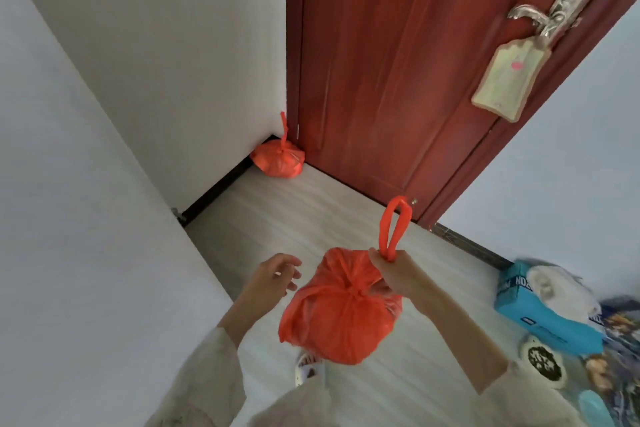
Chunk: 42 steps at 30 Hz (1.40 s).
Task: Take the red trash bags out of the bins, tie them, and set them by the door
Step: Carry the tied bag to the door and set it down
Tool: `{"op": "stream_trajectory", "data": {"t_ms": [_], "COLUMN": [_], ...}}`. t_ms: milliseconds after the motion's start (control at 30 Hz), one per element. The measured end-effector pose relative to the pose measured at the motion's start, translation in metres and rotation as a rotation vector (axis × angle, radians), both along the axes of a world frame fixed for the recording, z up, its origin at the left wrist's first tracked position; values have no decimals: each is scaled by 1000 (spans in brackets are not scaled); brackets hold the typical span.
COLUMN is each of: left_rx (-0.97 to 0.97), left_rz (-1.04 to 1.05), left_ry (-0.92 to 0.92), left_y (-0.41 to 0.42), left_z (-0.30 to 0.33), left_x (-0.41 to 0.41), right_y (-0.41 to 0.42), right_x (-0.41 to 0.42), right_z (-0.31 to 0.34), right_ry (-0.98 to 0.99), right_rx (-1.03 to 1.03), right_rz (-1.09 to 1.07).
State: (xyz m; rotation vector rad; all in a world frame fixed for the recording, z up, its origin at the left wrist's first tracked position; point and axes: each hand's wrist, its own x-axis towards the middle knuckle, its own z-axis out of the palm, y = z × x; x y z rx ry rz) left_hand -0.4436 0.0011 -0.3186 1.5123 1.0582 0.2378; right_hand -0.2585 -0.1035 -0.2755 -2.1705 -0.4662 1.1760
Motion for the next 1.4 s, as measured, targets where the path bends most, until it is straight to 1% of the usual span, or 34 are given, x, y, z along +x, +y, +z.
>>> {"op": "stream_trajectory", "data": {"t_ms": [133,267,400,467,567,633,767,900,1033,1233,1400], "left_rx": [-4,-11,-26,-35,-60,-101,-164,-207,-223,-283,-342], "left_rz": [64,172,390,514,658,741,813,873,873,832,781], "left_ry": [9,39,31,42,62,54,58,85,139,208,266], "left_y": [71,137,201,233,278,305,360,418,476,539,577], "left_z": [4,-6,-27,-39,-57,-68,-89,-126,-181,-290,-374], "left_x": [56,89,116,129,152,169,192,196,187,177,174], "right_y": [85,182,283,331,395,436,511,582,652,727,789], "right_x": [64,117,160,178,201,213,224,223,218,202,189], "right_z": [3,-6,-32,-51,-78,-95,-123,-156,-212,-338,-445], "right_ry": [-67,-86,-21,-3,21,44,118,204,225,270,410], "right_rx": [-62,-71,-67,-114,-176,-189,-253,-295,-329,-442,-464], "right_rz": [170,273,314,376,466,481,524,513,499,437,369]}}
